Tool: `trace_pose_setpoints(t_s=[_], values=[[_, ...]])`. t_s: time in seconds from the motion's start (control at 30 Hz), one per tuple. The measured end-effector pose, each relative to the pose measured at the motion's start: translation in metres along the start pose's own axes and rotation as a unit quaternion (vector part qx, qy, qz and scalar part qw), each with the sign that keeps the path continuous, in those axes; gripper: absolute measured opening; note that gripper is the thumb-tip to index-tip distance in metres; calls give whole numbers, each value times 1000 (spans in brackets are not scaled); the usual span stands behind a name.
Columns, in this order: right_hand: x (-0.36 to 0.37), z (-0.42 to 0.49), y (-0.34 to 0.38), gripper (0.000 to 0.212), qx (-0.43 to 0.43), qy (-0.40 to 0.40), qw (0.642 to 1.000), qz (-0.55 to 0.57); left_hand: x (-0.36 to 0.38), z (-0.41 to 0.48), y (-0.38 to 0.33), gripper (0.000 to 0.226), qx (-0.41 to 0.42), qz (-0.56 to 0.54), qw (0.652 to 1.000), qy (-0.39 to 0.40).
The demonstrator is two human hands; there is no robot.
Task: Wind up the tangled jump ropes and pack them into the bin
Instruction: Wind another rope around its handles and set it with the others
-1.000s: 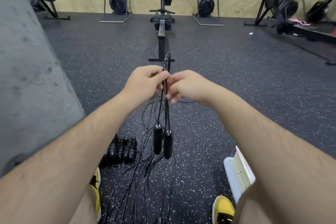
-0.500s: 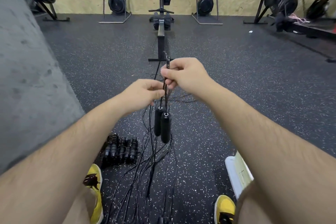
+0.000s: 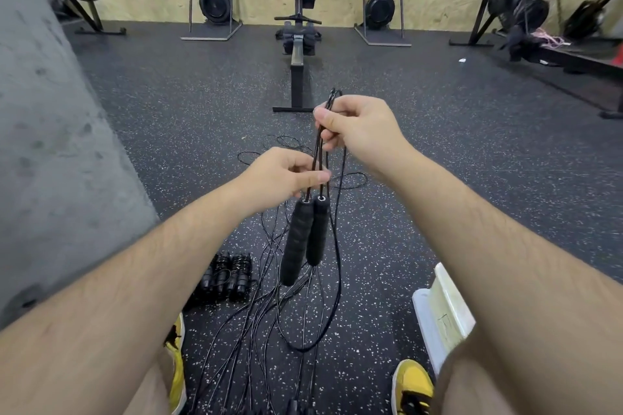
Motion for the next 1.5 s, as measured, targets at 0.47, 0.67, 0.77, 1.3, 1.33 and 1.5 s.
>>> trace_pose_setpoints(t_s=[0.47,0.67,0.77,1.3,1.33,1.5], values=[[31,-28,-39,38,95,246,933,-245,-34,-2,-23,19,50,70,990,-108],[49,-32,-59,43,119,236,958,-113,-38,-4,-32,21,59,21,991,-114],[55,-34,-64,46,131,240,960,-67,-42,-4,-32,20,60,12,990,-124],[42,-33,-38,36,126,342,913,-183,-31,-26,-46,67,239,309,920,31],[41,-34,-37,42,127,342,914,-175,-24,-28,-46,73,242,322,913,59],[31,-30,-37,43,137,315,917,-204,-19,-25,-37,78,218,371,900,71]])
Point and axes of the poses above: each hand's wrist, its own z-axis towards the middle knuckle, its own x-axis out of the palm, y = z × x, the point moved 6 cm from there along z, towards the middle knuckle, and after that the axes turned 1 degree about -z, right-handed, at the moved point
